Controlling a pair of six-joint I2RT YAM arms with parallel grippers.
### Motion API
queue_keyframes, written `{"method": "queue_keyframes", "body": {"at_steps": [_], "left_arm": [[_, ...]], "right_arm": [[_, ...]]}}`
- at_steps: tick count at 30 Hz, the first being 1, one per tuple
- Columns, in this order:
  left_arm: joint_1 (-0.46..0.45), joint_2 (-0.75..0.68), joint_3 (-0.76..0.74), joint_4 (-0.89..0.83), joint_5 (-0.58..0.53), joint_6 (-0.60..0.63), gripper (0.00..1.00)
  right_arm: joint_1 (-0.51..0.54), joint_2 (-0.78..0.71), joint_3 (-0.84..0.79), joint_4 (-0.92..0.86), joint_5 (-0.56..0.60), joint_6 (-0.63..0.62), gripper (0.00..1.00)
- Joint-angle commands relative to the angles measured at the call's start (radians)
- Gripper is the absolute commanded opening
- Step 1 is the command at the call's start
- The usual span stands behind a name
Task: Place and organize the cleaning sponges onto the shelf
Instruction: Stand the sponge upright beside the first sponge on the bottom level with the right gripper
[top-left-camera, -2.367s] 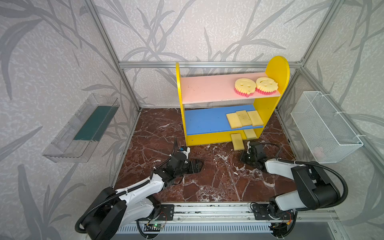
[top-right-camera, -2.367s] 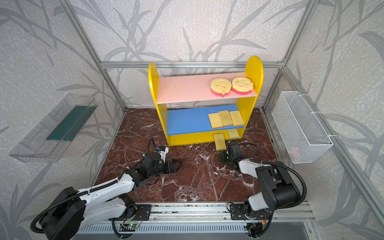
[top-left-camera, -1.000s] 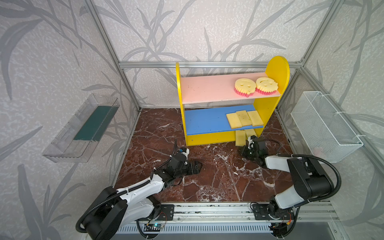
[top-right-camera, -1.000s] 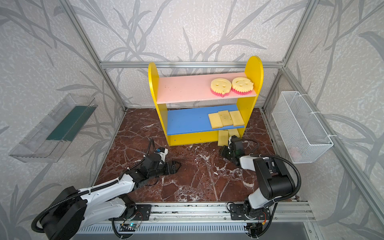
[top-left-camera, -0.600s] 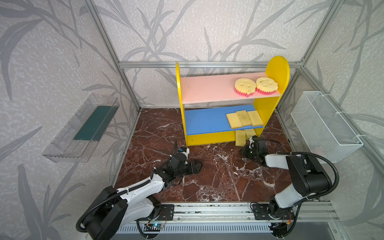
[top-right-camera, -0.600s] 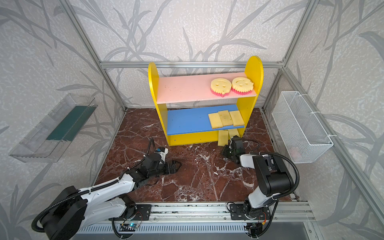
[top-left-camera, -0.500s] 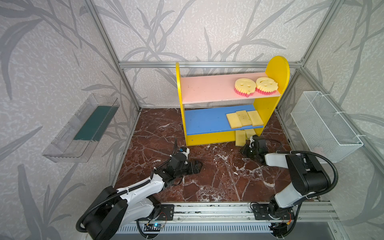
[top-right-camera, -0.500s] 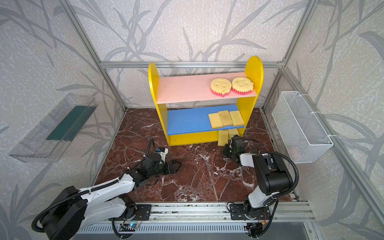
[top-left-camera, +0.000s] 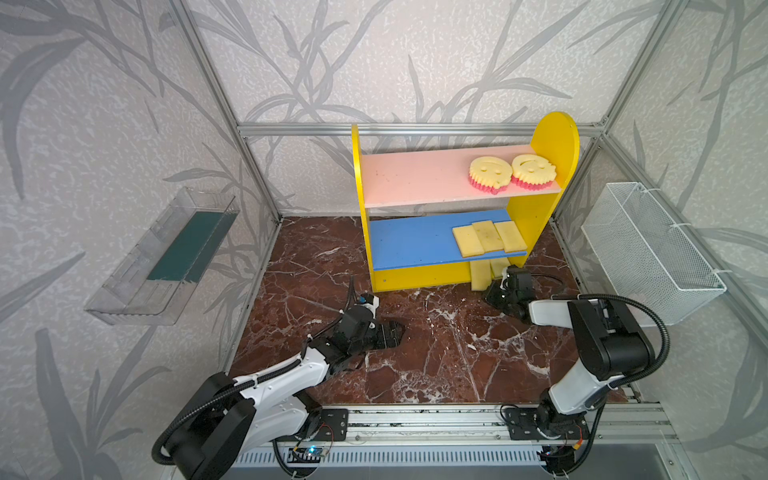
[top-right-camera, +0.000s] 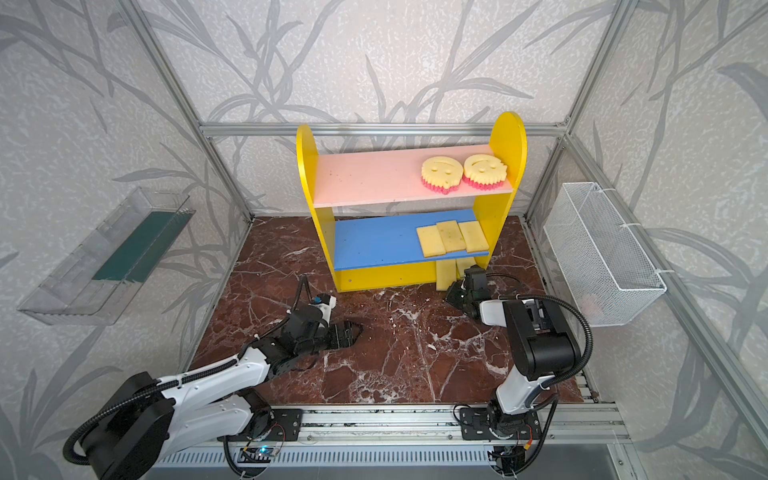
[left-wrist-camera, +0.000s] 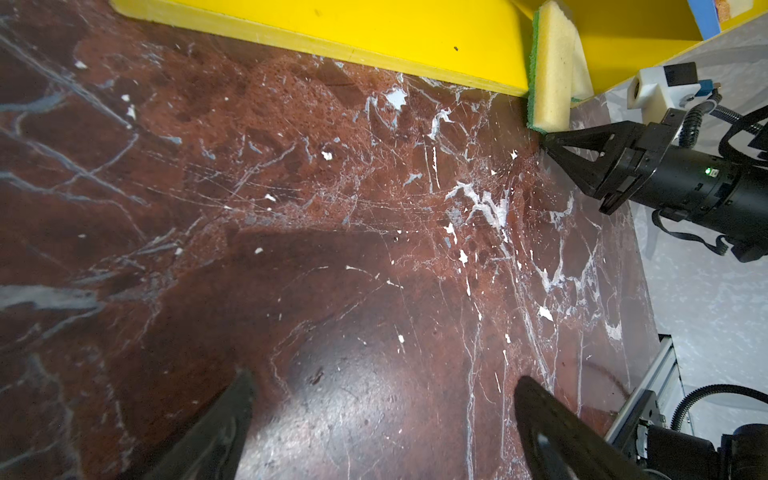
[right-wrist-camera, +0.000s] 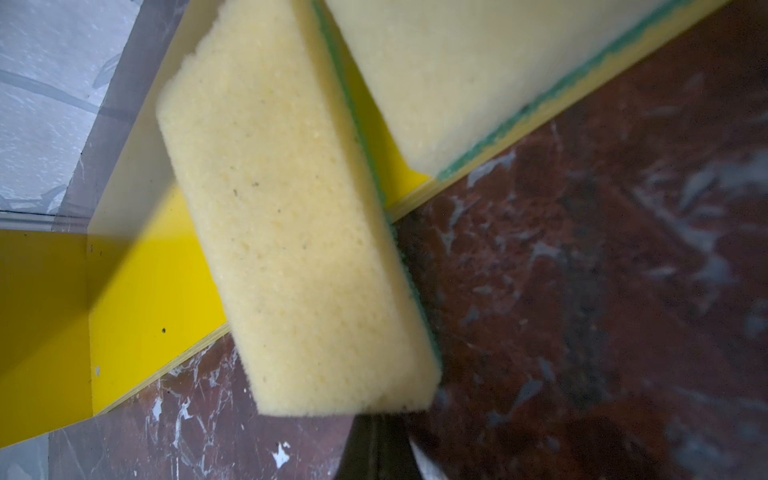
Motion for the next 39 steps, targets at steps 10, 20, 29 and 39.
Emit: {"method": "queue_keyframes", "body": {"at_steps": [10,20,29,39], "left_arm": [[0.014,0.021,0.012,0.021,-0.014,0.013,0.99],[0.017,0.04,0.02,0.025,-0.013,0.013,0.99],[0.02,0.04,0.013,0.028,-0.019,0.006,0.99],[0.026,0.028,0.024,0.002,-0.024,0.006,0.99]], "right_arm": [[-0.016,0.058,0.043,0.021,-0.004,0.008,0.0],[-0.03,0.074,0.077,0.018,-0.014,0.004,0.0],[-0.042,0.11,0.132,0.01,-0.023,0.004,0.0],[-0.044,0.15,0.148,0.047,-0.053,0.01,0.0]]}}
